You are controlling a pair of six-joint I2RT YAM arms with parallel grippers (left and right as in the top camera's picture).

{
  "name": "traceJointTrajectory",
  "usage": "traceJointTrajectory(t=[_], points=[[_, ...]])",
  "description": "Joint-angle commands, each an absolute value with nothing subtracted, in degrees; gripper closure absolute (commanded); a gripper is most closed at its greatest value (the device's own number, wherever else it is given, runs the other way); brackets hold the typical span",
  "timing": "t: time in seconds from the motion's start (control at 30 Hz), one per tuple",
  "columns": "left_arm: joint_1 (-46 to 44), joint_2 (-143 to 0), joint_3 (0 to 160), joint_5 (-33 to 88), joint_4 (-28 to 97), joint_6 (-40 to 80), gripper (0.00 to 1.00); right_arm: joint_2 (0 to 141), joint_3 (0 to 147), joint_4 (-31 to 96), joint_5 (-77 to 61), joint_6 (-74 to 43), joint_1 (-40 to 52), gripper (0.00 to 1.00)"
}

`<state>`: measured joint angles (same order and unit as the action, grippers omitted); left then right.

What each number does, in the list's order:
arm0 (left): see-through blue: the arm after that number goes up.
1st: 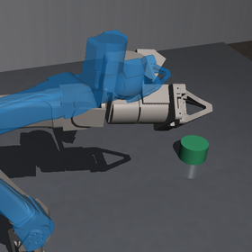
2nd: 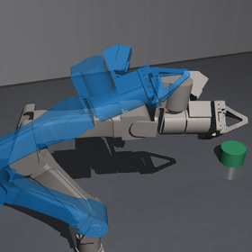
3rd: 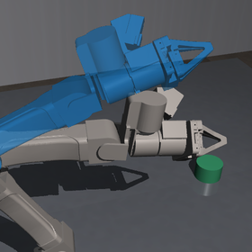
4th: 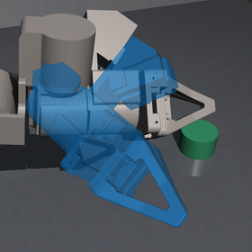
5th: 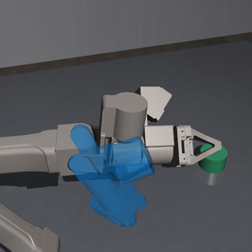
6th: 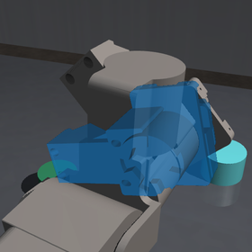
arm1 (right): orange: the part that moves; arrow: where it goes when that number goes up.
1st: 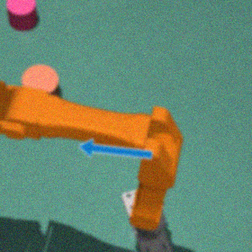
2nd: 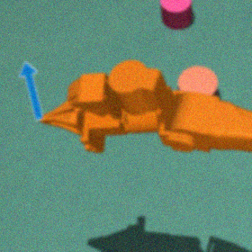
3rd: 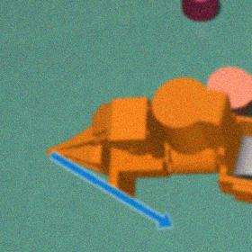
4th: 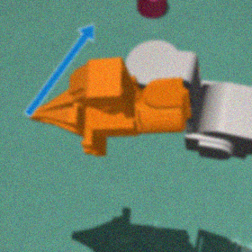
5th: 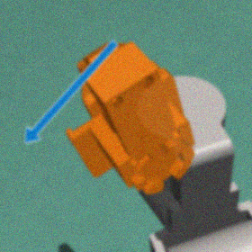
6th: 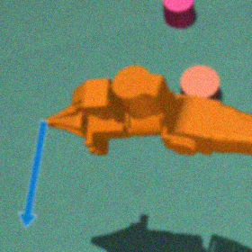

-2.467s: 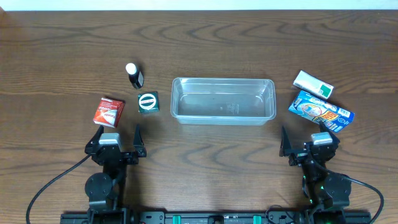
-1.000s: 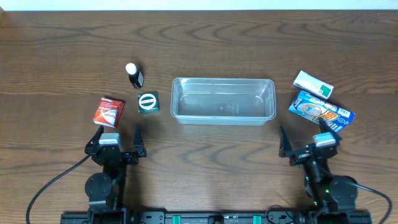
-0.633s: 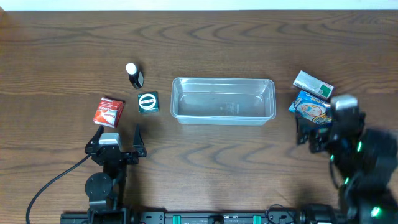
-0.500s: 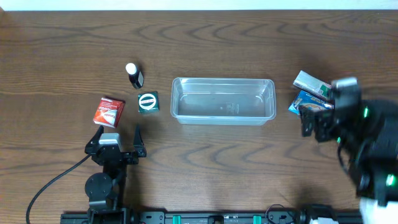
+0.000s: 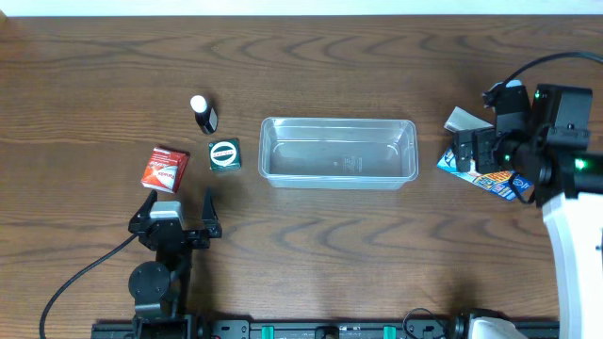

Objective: Pack container
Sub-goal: 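Reach right gripper to the blue fever-patch box and grasp it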

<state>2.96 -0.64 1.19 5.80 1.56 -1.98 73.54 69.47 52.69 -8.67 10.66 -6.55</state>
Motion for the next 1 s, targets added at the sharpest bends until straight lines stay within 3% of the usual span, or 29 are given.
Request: traceJointTrajectory(t=[0.0, 0.3, 0.67, 0.83, 0.97], points=[[3.25, -0.62, 0.23, 6.66, 3.57, -2.76, 0.02, 76.77, 70.50, 52.84, -4.78, 6.35, -9.96, 0.01], [3.25, -0.62, 0.23, 6.66, 3.55, -2.79, 0.02, 84.73, 70.50, 52.53, -12.47, 5.98, -14.72, 0.01], [3.25, -0.62, 0.23, 6.66, 3.57, -2.79, 0.02, 93.06, 70.50, 49.71, -8.03, 10.39, -14.72, 0.02], [3.25, -0.62, 0.23, 6.66, 3.55, -2.79, 0.02, 94.70, 70.50, 47.88, -5.56, 12.69, -14.72, 0.09], [3.25, -0.62, 0.23, 6.66, 3.57, -2.79, 0.02, 95.96, 70.50, 47.59, -5.56, 14.92, -14.72, 0.22]])
